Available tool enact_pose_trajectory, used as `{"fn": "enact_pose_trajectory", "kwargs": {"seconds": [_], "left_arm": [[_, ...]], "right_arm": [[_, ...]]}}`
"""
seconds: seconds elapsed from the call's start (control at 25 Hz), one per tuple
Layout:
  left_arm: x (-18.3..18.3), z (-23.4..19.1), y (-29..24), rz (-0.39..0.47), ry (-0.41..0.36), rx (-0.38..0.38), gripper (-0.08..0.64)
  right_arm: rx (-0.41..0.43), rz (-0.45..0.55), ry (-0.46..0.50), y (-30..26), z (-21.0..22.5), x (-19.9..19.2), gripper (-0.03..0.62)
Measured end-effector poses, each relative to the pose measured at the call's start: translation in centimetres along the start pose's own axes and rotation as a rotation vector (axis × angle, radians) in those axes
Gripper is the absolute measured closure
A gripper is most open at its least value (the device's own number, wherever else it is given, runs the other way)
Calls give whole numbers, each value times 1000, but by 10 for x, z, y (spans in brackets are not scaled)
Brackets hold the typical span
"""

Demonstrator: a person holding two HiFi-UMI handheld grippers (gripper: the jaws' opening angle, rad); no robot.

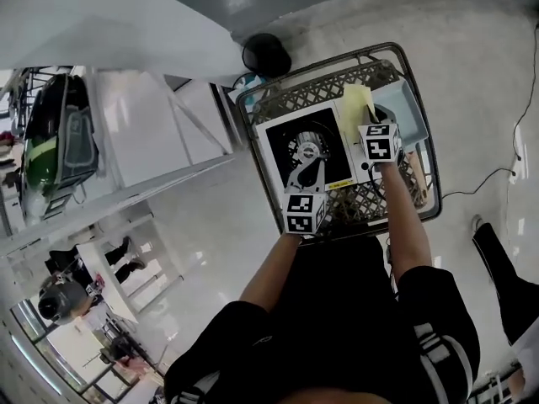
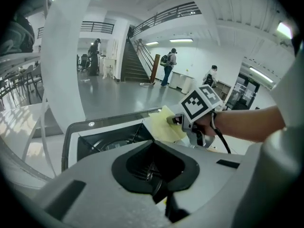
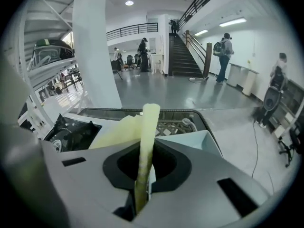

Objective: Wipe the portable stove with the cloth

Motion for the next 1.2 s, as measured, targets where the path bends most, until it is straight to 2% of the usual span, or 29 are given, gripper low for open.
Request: {"fn": "enact_pose_trajectory", "kwargs": {"seconds": [0.2,0.36,0.44,0.6,0.76,0.96,1.12,1.2], "left_arm": [[24,15,9,64,2,-30,538],[22,12,33,109,22,4,538],[16,6,50,131,56,42,538],[7,0,88,162,100,83,538],[16,-1,118,253,102,104,538],[-8,11,166,307,88,102,538],[-20,27,198,387,146,99,538],[-26,38,216,426,131,111,538]], "right_arm": [[-102,-66,-60,14,35,-16,580],[-173,46,-132,42,50,-4,580],[-174,121,-116,62,42,8,580],[-99,229,-64,116,-5,29,580],[14,320,14,166,-64,39,580],[119,406,62,236,-137,8,580],[149,455,119,282,-157,-8,580],[142,483,134,304,-161,-20,580]]}}
Point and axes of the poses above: the fingertips, and each gripper's own axes: y backward along the fingers, z to its right, x out of its top, the point moved 6 cm from there along y, backward along the fingers, and after that the axes turned 2 degrees about -z, right-handed, at the moved point
